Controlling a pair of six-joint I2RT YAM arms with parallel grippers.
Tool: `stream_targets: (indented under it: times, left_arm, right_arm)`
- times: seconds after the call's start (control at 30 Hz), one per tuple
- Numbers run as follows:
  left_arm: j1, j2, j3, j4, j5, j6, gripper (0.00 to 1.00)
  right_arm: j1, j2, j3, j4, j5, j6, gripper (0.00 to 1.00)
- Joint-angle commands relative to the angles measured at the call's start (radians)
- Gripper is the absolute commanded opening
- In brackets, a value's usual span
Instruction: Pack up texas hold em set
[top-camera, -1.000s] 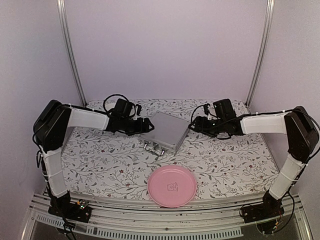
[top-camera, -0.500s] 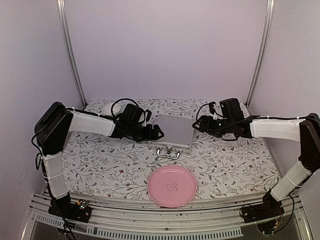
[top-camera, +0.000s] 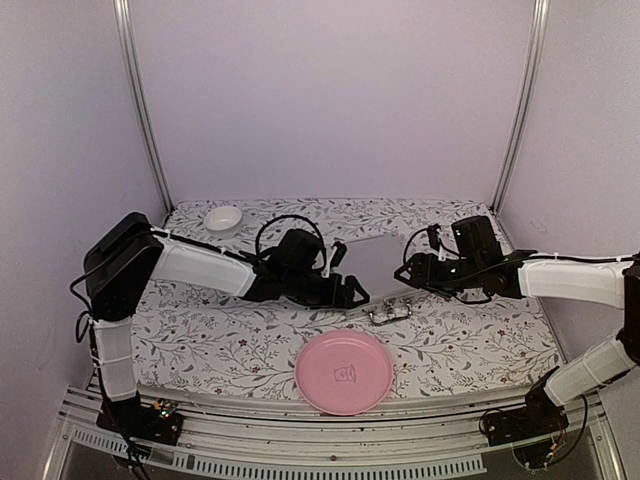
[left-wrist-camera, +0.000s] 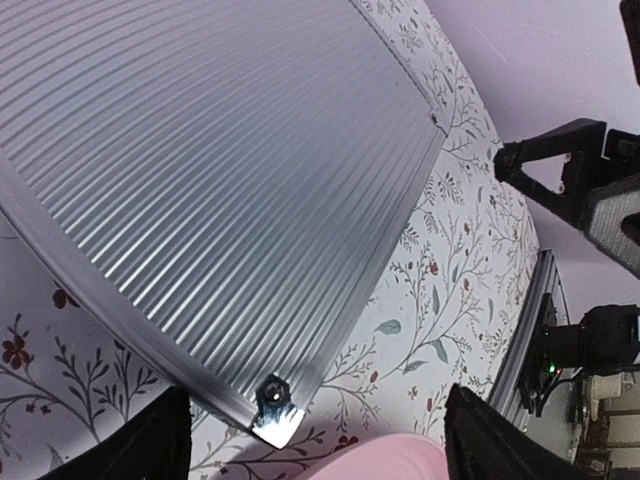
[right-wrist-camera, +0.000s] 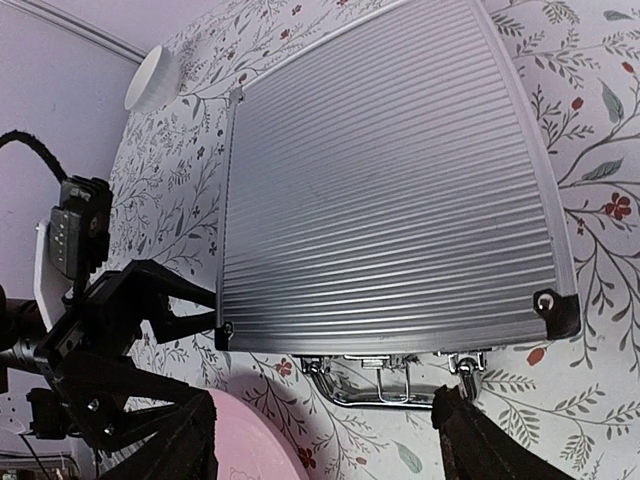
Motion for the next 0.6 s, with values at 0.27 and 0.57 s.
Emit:
stream_targets:
  times: [0.27, 0.57]
  left_arm:
    - [0.020, -0.164, -0.028, -0.028, -0.159, 0.103, 0.75]
    - [-0.005, -0.045, 0.094, 0.011, -0.027, 0.126, 0.53]
  right_arm:
    - [0.012, 0.064, -0.098, 0.144, -0.075, 0.006, 0.62]
    - [0.011, 0.173, -0.086, 0.170, -0.101, -0.039, 0.50]
